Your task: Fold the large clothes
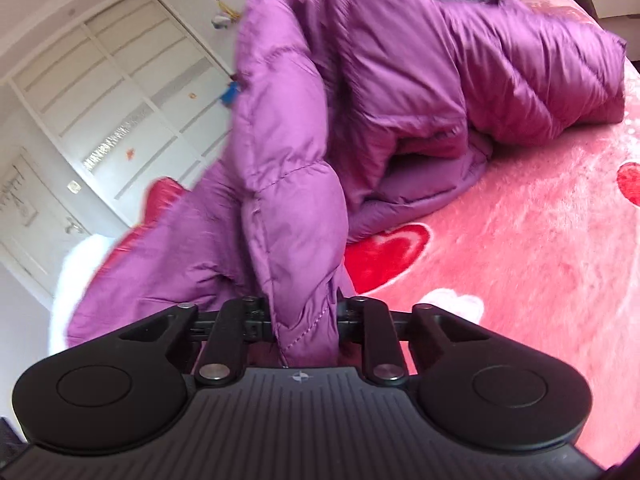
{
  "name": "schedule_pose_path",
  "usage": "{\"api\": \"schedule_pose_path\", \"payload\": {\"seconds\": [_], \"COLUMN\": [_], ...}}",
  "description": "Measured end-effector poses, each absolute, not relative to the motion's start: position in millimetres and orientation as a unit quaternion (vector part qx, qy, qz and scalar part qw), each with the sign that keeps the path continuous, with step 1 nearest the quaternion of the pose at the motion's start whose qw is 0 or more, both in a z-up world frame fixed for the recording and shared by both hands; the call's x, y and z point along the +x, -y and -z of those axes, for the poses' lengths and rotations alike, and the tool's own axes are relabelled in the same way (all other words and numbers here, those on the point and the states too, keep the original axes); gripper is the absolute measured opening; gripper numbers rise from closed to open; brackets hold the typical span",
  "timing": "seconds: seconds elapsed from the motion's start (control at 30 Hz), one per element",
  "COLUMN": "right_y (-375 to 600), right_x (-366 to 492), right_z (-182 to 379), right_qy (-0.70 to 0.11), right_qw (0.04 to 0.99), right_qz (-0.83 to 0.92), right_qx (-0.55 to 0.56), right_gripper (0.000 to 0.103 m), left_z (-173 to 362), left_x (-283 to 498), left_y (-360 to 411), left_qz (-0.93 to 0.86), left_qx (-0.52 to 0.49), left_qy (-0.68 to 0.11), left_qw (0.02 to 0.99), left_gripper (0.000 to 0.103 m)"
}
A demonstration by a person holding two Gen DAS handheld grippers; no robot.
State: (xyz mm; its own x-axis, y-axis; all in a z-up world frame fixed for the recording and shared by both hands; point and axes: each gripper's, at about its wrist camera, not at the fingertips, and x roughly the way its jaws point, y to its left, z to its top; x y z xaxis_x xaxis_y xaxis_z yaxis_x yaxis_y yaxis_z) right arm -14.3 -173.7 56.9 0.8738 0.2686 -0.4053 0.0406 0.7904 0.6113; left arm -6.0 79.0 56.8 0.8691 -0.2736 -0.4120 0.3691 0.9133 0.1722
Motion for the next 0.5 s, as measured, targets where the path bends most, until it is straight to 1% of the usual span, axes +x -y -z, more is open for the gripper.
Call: {"api": "schedule_pose_path", "payload": {"seconds": [0.27,0.43,0.5], "right_y": [191,201,205], "right_x": [-85,-138,-159], "right_z": [-115,-138,-140], "right_qy": [-0.217,-0.209,-0.209], "right_qw": [0.901,0.899,0.898], "right_qz": [-0.102,-0.101,-0.100], "right_qx": [0.361,0.371,0.375], "right_gripper": [0.019,0.019,0.019], "left_z": [-108,-130,-137], "left_x": [-62,-109,-128], "left_y": [-115,-137,-139], "left_qz": [0.139,0.135,0.136], "left_qx": [0.114,0.095,0.113], "left_qy": [-0.165,-0.178,-0.177], "left_qw": [0.970,0.970,0.968], "left_gripper": [0.017,0.016,0.016]}}
